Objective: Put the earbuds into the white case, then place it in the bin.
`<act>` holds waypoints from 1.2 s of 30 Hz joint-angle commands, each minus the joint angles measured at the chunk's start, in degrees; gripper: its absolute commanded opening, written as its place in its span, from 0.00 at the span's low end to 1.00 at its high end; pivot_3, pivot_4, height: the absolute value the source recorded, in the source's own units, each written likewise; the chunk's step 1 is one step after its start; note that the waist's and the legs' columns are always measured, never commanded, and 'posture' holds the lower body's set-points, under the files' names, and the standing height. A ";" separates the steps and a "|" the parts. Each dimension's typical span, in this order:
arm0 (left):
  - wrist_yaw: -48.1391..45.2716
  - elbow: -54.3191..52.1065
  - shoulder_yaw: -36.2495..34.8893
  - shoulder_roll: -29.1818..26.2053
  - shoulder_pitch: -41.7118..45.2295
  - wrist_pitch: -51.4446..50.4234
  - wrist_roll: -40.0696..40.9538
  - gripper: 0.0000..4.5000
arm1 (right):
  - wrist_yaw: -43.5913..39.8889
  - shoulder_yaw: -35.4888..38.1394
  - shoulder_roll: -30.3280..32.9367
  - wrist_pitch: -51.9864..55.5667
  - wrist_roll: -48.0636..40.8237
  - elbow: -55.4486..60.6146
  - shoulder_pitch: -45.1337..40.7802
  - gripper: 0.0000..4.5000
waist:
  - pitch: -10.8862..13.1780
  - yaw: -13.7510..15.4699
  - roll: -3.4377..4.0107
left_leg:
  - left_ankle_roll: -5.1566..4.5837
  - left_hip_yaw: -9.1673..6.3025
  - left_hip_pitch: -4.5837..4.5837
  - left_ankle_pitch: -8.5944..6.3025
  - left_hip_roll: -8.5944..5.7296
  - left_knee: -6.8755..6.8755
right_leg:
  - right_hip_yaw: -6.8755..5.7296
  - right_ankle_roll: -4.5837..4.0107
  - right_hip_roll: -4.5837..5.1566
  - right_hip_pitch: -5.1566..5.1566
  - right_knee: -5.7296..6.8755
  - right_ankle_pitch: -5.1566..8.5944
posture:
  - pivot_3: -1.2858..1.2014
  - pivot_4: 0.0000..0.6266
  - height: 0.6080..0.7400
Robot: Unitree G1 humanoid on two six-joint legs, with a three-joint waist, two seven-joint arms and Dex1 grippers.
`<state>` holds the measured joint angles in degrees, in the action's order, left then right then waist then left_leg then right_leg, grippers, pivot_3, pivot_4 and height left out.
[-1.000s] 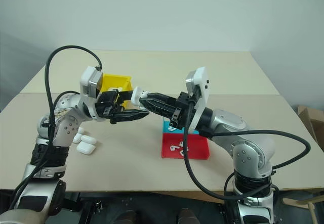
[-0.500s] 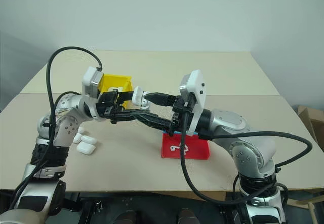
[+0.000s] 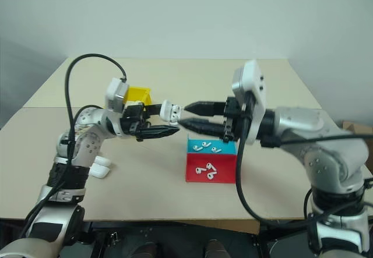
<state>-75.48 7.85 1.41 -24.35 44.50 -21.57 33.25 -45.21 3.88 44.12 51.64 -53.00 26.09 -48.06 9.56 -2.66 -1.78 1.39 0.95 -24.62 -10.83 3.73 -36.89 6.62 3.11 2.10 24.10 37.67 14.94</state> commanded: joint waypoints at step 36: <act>62.98 4.90 -11.86 6.77 2.10 3.45 -26.09 0.62 | 9.95 6.14 -13.96 16.85 15.81 3.63 3.77 0.00 | 0.01 1.66 0.03 | -0.01 -0.22 -0.17 0.00 -0.10 -0.09 | -0.18 -0.01 0.10 0.06 0.10 -0.02 | 0.52 0.24 1.00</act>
<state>-15.14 12.39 -9.60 -17.62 43.78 -18.81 7.98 -36.64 9.45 30.25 69.22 -36.30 26.84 -43.13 9.57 -1.01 -1.75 1.39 0.72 -24.79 -10.83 3.64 -36.98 6.44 3.09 2.20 24.16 37.75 14.92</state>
